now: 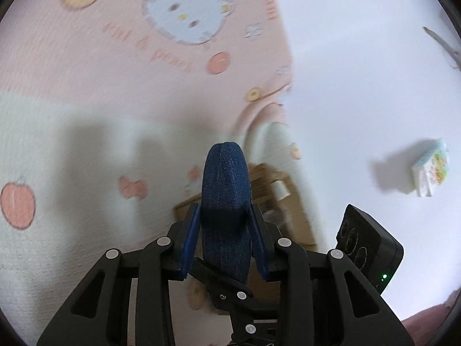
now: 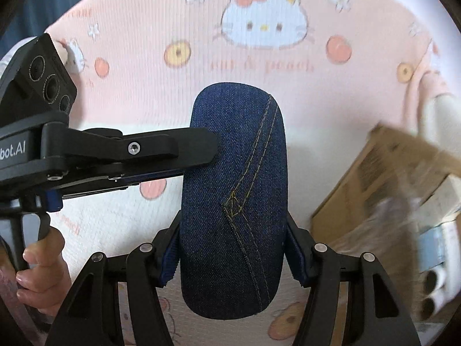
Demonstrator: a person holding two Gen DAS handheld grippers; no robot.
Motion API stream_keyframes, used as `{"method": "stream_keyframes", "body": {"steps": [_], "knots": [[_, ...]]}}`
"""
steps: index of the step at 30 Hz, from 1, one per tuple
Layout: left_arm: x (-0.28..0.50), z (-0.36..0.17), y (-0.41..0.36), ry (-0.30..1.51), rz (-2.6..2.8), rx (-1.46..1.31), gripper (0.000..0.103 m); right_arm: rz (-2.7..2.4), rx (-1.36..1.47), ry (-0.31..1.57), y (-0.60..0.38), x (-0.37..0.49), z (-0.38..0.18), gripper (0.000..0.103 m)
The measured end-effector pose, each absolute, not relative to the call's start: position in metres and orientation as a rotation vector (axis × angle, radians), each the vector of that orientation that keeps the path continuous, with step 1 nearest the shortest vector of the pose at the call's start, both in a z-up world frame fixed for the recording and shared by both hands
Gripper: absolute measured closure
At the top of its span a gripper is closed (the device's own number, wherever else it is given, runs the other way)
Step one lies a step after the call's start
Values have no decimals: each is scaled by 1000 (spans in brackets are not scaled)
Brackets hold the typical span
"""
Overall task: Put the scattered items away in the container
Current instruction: 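Lift the denim pouch with the right gripper and carry it over the box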
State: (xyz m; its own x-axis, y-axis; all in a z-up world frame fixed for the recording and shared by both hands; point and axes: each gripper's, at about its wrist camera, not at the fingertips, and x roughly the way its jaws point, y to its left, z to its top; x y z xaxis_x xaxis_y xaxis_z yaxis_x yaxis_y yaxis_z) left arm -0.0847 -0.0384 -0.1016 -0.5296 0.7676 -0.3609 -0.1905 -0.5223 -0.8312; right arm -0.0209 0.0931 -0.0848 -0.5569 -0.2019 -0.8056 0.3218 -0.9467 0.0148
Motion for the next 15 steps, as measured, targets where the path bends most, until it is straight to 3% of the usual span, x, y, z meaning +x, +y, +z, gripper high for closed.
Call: {"method": "stream_keyframes", "body": {"steps": [15], "knots": [[-114, -17, 39, -908, 1969, -864, 67, -2704, 1184, 280, 174, -32, 2, 43]]}}
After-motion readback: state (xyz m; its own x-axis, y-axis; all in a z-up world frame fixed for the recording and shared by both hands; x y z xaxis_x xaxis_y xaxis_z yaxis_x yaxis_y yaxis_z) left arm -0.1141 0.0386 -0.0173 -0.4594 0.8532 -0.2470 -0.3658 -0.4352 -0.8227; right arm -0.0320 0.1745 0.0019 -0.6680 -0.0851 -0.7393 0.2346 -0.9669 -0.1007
